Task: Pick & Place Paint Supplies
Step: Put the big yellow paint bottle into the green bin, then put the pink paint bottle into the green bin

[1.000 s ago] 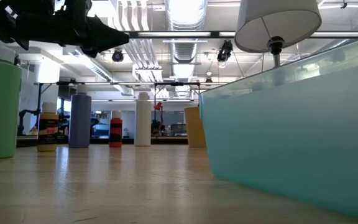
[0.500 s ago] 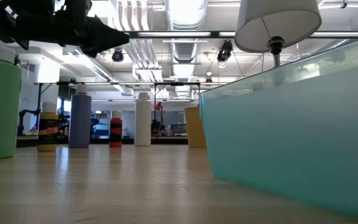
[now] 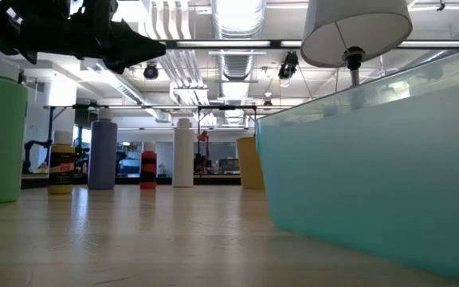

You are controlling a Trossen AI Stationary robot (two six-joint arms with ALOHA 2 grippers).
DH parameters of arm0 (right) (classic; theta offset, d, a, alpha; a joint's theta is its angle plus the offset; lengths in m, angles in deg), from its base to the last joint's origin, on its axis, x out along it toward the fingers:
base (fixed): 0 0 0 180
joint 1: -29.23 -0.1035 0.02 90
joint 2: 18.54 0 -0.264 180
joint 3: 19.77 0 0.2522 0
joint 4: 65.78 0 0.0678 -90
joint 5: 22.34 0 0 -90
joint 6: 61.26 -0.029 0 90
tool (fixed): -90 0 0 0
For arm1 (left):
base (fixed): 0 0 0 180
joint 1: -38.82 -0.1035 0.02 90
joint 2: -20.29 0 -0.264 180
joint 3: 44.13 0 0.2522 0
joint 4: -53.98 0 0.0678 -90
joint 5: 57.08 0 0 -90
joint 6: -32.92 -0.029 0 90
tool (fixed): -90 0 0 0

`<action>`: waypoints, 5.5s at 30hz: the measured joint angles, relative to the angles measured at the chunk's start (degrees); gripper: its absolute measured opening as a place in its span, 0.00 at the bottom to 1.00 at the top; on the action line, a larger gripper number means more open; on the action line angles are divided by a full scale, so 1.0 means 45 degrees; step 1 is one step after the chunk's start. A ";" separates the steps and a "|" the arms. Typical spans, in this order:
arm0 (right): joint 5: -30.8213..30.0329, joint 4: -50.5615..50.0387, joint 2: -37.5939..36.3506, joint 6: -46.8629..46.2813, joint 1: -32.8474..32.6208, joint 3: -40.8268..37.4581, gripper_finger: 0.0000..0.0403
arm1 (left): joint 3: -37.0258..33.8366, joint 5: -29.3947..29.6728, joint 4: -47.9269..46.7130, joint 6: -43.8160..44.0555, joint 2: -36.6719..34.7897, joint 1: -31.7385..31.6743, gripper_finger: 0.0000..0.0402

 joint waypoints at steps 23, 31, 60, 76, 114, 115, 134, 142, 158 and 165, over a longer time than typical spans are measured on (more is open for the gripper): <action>0.0467 0.1272 -0.0079 0.0613 0.0000 -0.1209 0.28 | 0.0000 0.0000 0.0000 0.0000 0.0000 0.0005 0.24; 0.0952 0.1180 -0.0055 0.0743 -0.0010 -0.1134 0.28 | 0.0000 0.0000 0.0000 0.0000 0.0000 -0.0005 0.24; -0.3039 -0.0265 0.4224 0.4572 -0.0010 0.6036 0.28 | 0.0000 0.0000 0.0005 0.0000 0.0000 0.0000 0.24; -0.0349 0.0424 0.9187 0.5145 -0.0097 0.9739 0.28 | 0.0000 0.0000 0.0000 0.0000 0.0000 0.0010 0.24; 0.0472 0.2101 1.0126 0.5035 -0.0097 0.9505 0.28 | 0.0000 -0.0003 -0.0024 0.0000 -0.0003 0.0000 0.24; 0.0486 0.2120 1.0126 0.5038 -0.0097 0.9477 0.28 | 0.0000 -0.0005 -0.0024 0.0000 -0.0005 0.0000 0.24; 0.0617 0.2904 1.0116 0.5068 -0.0092 0.8503 0.28 | 0.0000 -0.0002 -0.0031 0.0000 -0.0003 0.0010 0.24; 0.0609 0.2969 1.0116 0.4968 -0.0092 0.8415 0.41 | 0.0000 -0.0004 -0.0034 0.0000 -0.0004 0.0010 0.24; 0.0602 0.3011 1.0072 0.4597 -0.0092 0.8415 0.62 | 0.0000 -0.0004 -0.0029 0.0000 -0.0004 -0.0005 0.24; 0.0315 0.2899 1.0050 0.4716 -0.0083 0.8754 0.66 | 0.0000 -0.0003 -0.0029 0.0000 -0.0002 -0.0003 0.24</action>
